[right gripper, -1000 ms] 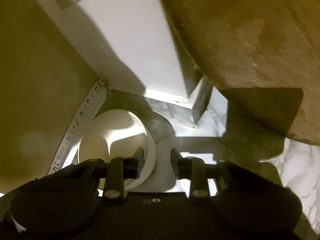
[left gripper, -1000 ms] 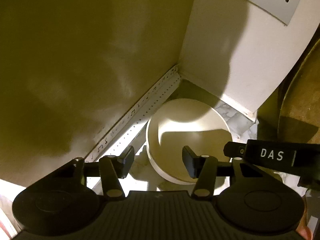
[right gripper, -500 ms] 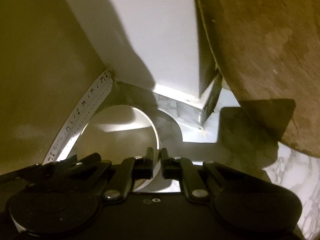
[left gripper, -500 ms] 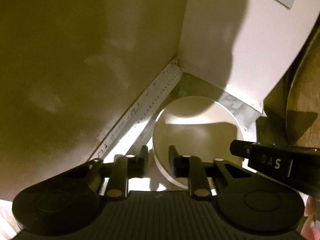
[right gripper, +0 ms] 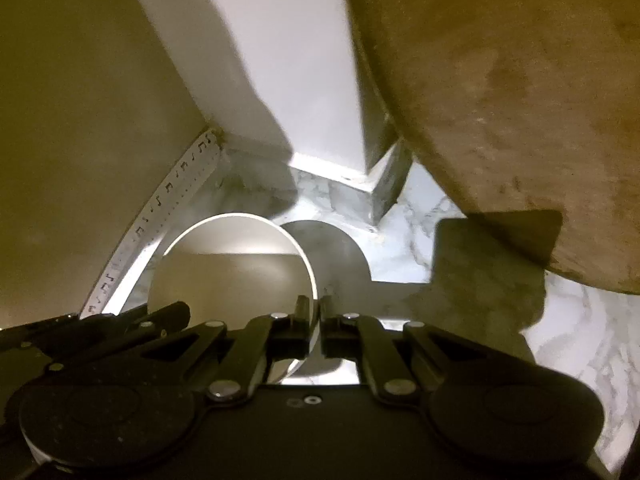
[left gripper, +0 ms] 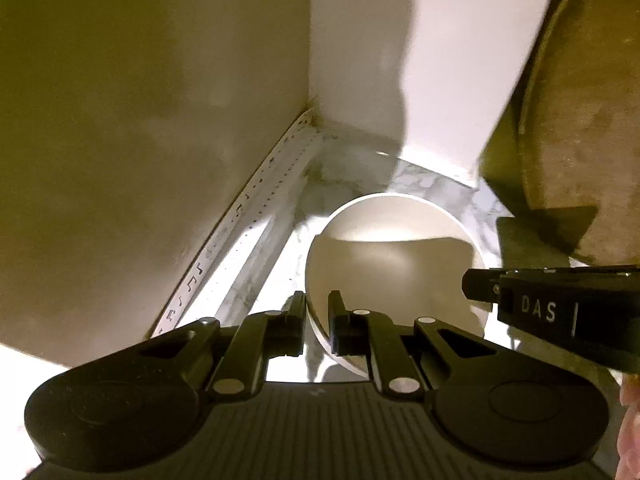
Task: Organize plates and bowls
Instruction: 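Close both grippers on the rim of the cream bowl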
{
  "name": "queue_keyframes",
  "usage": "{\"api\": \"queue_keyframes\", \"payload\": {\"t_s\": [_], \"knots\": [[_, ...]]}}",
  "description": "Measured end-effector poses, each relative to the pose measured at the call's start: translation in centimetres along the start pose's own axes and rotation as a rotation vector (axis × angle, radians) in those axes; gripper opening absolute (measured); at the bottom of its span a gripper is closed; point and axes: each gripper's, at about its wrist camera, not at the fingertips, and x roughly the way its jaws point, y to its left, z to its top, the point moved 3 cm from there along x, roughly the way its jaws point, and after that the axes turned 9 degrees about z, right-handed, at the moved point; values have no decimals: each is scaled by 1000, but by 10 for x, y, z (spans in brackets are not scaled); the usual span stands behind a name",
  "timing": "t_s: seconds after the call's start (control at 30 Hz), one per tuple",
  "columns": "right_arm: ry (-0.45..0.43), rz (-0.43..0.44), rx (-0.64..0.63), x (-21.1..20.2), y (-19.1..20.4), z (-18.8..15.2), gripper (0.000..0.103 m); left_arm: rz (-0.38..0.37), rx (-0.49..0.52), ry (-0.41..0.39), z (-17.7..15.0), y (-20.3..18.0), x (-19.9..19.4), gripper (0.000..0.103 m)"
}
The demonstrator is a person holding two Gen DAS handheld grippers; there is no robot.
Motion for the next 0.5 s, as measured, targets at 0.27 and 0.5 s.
{"api": "queue_keyframes", "payload": {"t_s": [0.27, 0.5], "knots": [[-39, -18, -27, -42, 10, -15, 5, -43, 30, -23, -10, 2, -39, 11], [-46, -22, -51, -78, 23, -37, 6, -73, 61, -30, -24, 8, -74, 11]]}}
